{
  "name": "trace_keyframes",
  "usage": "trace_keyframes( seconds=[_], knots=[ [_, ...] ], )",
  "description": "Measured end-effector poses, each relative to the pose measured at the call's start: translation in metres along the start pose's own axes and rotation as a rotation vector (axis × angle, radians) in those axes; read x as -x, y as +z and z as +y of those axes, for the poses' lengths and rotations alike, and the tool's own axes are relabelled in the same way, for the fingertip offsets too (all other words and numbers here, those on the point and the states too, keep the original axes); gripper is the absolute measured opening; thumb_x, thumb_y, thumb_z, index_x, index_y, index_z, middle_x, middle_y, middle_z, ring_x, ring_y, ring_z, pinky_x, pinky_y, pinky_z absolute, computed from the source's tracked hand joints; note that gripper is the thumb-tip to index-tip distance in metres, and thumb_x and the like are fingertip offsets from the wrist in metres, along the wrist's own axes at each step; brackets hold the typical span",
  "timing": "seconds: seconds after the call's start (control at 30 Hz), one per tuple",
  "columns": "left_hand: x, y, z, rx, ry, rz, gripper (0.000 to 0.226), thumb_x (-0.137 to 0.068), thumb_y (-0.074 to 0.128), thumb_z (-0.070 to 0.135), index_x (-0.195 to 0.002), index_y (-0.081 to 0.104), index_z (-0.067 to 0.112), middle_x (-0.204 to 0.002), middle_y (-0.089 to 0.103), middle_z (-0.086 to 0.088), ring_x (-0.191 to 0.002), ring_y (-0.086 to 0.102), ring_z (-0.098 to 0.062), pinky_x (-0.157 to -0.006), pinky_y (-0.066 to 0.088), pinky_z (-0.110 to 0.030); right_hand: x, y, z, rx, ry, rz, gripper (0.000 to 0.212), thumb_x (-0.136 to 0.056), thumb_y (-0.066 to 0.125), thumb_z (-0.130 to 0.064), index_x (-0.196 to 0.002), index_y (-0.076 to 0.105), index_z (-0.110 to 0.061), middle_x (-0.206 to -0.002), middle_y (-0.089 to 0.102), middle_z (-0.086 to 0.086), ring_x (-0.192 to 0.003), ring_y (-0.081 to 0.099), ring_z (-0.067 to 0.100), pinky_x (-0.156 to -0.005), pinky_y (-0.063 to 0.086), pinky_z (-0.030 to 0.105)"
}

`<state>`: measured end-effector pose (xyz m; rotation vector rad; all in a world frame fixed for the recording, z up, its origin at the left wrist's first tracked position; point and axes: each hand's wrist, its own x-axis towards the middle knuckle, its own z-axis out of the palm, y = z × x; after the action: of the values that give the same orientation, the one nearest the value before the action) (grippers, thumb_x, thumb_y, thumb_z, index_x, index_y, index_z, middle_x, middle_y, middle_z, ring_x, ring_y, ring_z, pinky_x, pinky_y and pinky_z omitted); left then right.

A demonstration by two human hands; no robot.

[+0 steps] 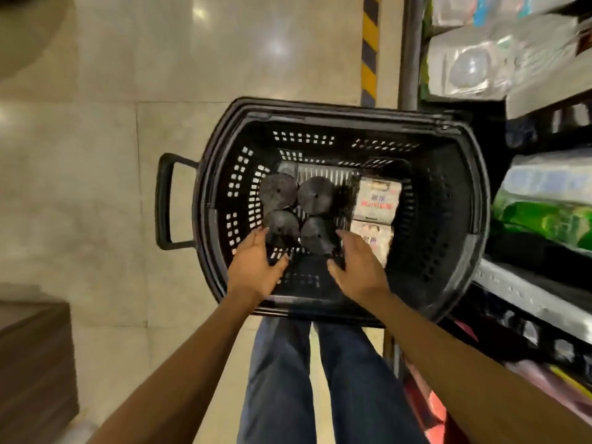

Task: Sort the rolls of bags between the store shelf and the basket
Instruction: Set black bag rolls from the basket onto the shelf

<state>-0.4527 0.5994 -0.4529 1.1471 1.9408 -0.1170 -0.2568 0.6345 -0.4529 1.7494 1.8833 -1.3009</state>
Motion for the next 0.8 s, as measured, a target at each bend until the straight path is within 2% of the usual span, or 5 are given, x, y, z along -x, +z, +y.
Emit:
trace_keyframes(
  seconds=[0.23, 0.4, 0.53, 0.6, 0.8],
  knots=[
    [-0.091, 0.094, -0.051, 0.136, -0.147, -0.019, 0.083, -0.077, 0.074, 0.031, -0.144, 0.029, 0.007, -0.144, 0.039, -0.013, -0.132, 0.036, -0.027, -0.111, 0.030, -0.037, -0.096, 0.089, 0.047, 0.001, 0.034, -0.043, 0.078, -0.089, 0.062, -0.029, -0.149, 0.017, -0.008, -0.153, 0.022, 0.012, -0.141, 0.021, 0.025, -0.113, 0.021, 0.029],
    [-0.132, 0.141, -0.061, 0.168, -0.165, 0.070, 0.112, -0.068, 0.082, 0.031, -0.149, 0.010, 0.006, -0.155, 0.015, -0.014, -0.144, 0.014, -0.025, -0.118, 0.015, -0.031, -0.138, 0.134, 0.064, 0.007, 0.092, -0.005, 0.103, -0.081, 0.069, -0.041, -0.150, 0.001, -0.006, -0.157, 0.005, 0.016, -0.146, 0.006, 0.027, -0.119, 0.011, 0.034],
    [-0.153, 0.160, -0.064, 0.079, -0.154, 0.055, 0.134, -0.057, 0.087, 0.041, -0.150, -0.004, 0.005, -0.157, -0.003, -0.016, -0.146, -0.001, -0.029, -0.119, 0.007, -0.032, -0.155, 0.162, 0.070, -0.049, 0.148, 0.038, 0.122, -0.070, 0.079, -0.043, -0.149, -0.006, -0.006, -0.158, -0.005, 0.016, -0.146, -0.004, 0.031, -0.119, 0.006, 0.042],
    [-0.159, 0.165, -0.062, 0.049, -0.159, 0.070, 0.138, -0.055, 0.087, 0.042, -0.149, -0.007, 0.006, -0.157, -0.005, -0.016, -0.145, -0.002, -0.030, -0.120, 0.008, -0.035, -0.160, 0.166, 0.072, -0.047, 0.174, 0.069, 0.128, -0.065, 0.083, -0.042, -0.150, -0.007, -0.008, -0.157, -0.003, 0.018, -0.145, 0.000, 0.034, -0.119, 0.007, 0.045],
    [-0.168, 0.171, -0.062, -0.022, -0.166, 0.143, 0.134, -0.056, 0.090, 0.030, -0.150, -0.002, 0.006, -0.156, 0.009, -0.014, -0.142, 0.013, -0.033, -0.117, 0.021, -0.043, -0.172, 0.167, 0.080, 0.024, 0.156, 0.104, 0.129, -0.061, 0.084, -0.048, -0.150, -0.001, -0.009, -0.152, 0.012, 0.021, -0.136, 0.022, 0.038, -0.111, 0.025, 0.047]
  ],
)
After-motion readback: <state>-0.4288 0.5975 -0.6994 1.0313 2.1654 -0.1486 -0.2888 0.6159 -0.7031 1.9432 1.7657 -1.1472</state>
